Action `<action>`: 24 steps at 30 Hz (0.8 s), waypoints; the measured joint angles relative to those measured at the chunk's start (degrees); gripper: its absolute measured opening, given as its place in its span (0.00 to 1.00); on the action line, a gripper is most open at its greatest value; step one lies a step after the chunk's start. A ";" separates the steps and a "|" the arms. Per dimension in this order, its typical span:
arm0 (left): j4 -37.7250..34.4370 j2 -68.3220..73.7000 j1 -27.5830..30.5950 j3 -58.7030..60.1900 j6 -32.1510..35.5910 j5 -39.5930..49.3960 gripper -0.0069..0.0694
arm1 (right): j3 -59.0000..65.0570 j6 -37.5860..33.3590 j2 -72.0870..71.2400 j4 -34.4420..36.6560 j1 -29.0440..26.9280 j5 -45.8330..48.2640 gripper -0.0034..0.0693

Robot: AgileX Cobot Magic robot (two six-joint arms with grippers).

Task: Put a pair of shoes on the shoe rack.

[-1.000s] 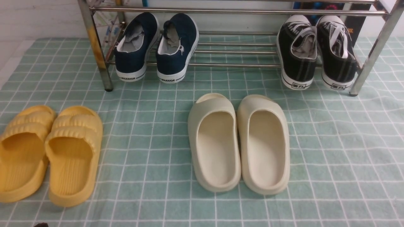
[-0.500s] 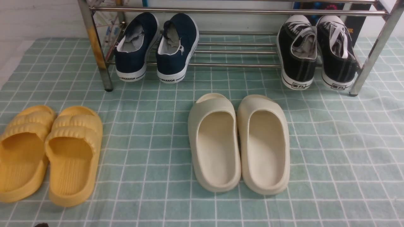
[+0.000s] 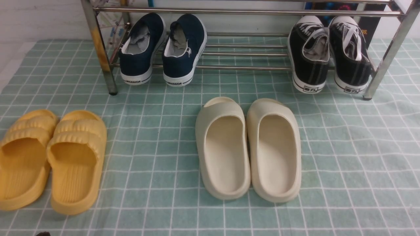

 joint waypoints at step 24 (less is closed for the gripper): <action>0.00 0.00 0.00 0.00 0.00 0.00 0.10 | 0.00 0.00 0.00 0.00 0.00 0.00 0.38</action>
